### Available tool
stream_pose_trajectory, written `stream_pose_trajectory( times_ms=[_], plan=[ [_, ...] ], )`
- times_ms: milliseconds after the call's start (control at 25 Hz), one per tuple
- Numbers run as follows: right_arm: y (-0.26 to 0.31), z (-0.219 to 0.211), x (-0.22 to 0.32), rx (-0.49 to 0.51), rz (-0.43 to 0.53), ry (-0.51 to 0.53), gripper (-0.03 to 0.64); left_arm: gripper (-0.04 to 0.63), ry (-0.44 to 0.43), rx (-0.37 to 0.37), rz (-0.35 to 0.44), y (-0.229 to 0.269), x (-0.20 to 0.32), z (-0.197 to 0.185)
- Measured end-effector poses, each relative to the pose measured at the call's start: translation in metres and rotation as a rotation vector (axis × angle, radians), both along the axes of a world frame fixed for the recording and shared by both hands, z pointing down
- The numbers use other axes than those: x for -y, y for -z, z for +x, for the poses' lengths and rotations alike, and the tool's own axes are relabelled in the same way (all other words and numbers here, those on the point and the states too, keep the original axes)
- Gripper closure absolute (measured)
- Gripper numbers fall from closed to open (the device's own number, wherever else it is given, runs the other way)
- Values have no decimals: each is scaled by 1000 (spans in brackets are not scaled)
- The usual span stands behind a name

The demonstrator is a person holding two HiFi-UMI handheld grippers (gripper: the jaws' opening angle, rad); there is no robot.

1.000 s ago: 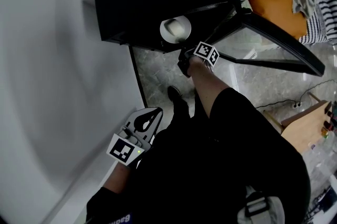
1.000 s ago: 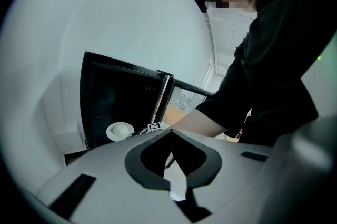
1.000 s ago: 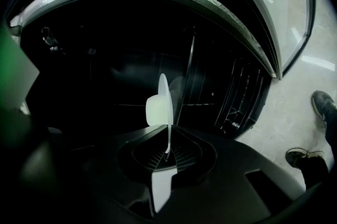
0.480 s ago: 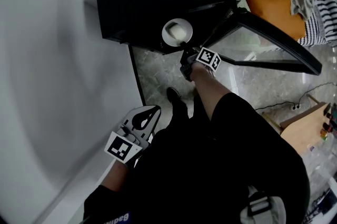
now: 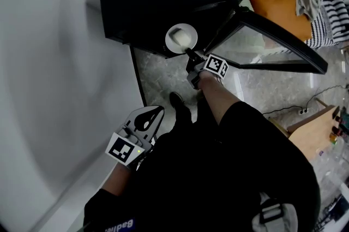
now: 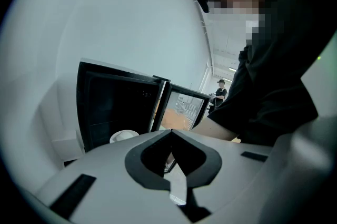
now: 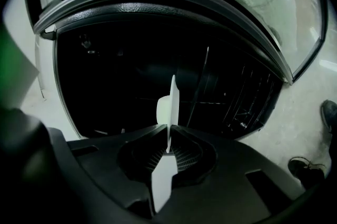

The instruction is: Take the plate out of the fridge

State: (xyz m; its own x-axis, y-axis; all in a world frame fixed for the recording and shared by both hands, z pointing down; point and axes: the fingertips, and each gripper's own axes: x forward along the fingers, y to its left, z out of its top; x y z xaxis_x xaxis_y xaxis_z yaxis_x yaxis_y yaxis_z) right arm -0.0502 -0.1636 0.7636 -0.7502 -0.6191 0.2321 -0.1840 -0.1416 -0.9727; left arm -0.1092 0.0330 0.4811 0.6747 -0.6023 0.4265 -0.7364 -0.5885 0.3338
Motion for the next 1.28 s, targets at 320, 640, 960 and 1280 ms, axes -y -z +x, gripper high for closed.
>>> stream_pose_trajectory(
  times_ms=[320, 640, 960, 1280],
  plan=[
    [40, 3, -6, 56, 35, 13, 592, 589, -13, -30, 47, 12, 7, 9],
    [99, -1, -34, 95, 76, 114, 592, 589, -2, -57, 94, 27, 13, 6],
    [157, 2, -60, 173, 126, 166, 592, 589, 10, -91, 125, 37, 21, 2],
    [226, 26, -82, 246, 156, 163, 592, 589, -27, -109, 180, 44, 22, 10]
  ],
)
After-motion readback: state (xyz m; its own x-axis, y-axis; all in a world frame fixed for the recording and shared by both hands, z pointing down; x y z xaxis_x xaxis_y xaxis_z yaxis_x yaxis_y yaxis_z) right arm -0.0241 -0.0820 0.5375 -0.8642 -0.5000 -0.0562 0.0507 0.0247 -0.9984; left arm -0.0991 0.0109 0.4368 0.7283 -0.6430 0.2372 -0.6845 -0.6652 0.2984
